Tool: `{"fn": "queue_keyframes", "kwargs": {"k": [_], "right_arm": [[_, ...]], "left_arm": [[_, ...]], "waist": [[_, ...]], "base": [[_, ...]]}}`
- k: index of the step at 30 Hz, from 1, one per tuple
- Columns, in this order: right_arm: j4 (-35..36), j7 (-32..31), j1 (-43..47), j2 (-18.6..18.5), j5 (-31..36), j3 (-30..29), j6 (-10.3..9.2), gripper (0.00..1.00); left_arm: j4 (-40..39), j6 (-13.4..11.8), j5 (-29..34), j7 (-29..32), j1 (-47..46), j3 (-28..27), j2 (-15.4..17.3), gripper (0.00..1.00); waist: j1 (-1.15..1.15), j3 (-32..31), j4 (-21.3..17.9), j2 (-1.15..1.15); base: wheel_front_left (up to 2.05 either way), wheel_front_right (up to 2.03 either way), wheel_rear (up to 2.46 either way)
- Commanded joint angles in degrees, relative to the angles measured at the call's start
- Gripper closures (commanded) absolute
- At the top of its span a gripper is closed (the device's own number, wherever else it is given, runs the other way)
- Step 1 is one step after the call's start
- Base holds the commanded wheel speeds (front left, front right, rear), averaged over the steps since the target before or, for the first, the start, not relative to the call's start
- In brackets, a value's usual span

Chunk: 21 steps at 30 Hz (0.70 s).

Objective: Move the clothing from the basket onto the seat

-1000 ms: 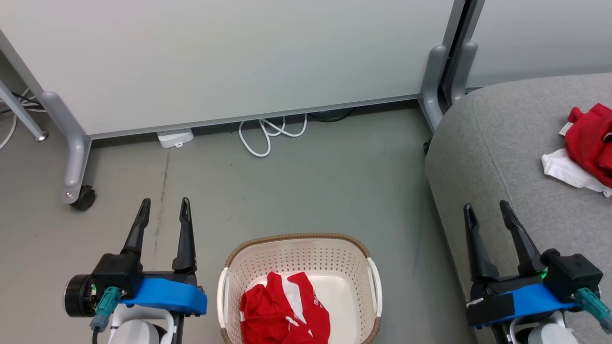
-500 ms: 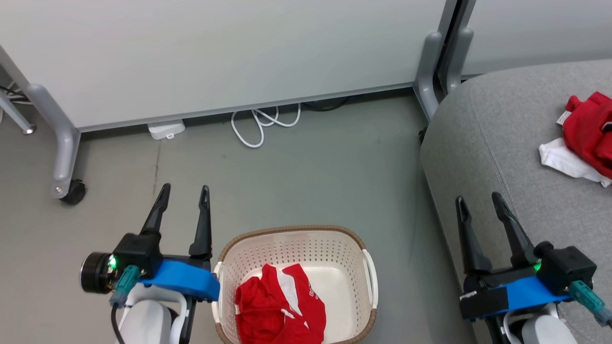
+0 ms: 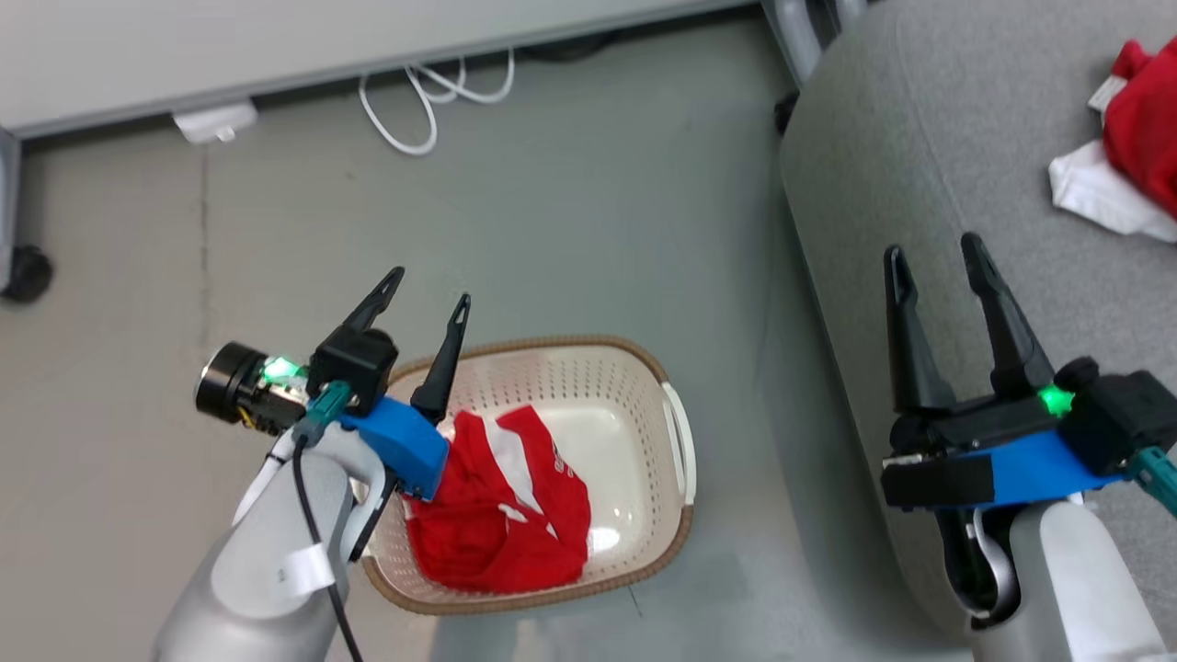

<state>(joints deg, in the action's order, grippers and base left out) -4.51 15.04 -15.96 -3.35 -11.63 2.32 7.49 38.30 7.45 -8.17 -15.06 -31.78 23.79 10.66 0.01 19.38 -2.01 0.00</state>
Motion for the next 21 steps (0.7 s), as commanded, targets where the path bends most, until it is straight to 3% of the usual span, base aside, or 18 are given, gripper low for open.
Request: {"fn": "queue_keyframes", "kwargs": {"k": [1, 8, 14, 21], "right_arm": [[0.3, 0.2, -1.2, 0.1, 0.0, 0.1, 0.01, 0.0], [2.0, 0.2, -5.6, 0.3, -0.4, 0.9, 0.01, 0.0], [3.6, 0.2, -9.1, 0.4, -0.4, 1.4, 0.01, 0.0], [5.4, 0.2, -12.4, 0.4, -0.5, 2.0, 0.01, 0.0]], "left_arm": [[0.8, 0.0, -0.2, -0.2, -1.6, 0.8, 0.6, 0.0], [11.8, 0.0, -1.9, 0.0, -10.1, 12.3, 2.4, 0.0], [19.5, 0.0, -3.5, 3.5, -15.9, 24.2, 3.3, 0.0], [23.2, 0.0, -6.8, 6.3, -20.8, 39.6, 5.3, 0.0]], "waist": [[-0.01, 4.5, -2.2, 0.0], [-0.01, 11.6, -4.8, 0.0], [-0.01, 17.4, -6.9, 0.0], [-0.01, 23.3, -9.0, 0.0]], "base": [[0.0, 0.0, 0.0], [0.0, 0.0, 0.0], [0.0, 0.0, 0.0], [0.0, 0.0, 0.0]]}}
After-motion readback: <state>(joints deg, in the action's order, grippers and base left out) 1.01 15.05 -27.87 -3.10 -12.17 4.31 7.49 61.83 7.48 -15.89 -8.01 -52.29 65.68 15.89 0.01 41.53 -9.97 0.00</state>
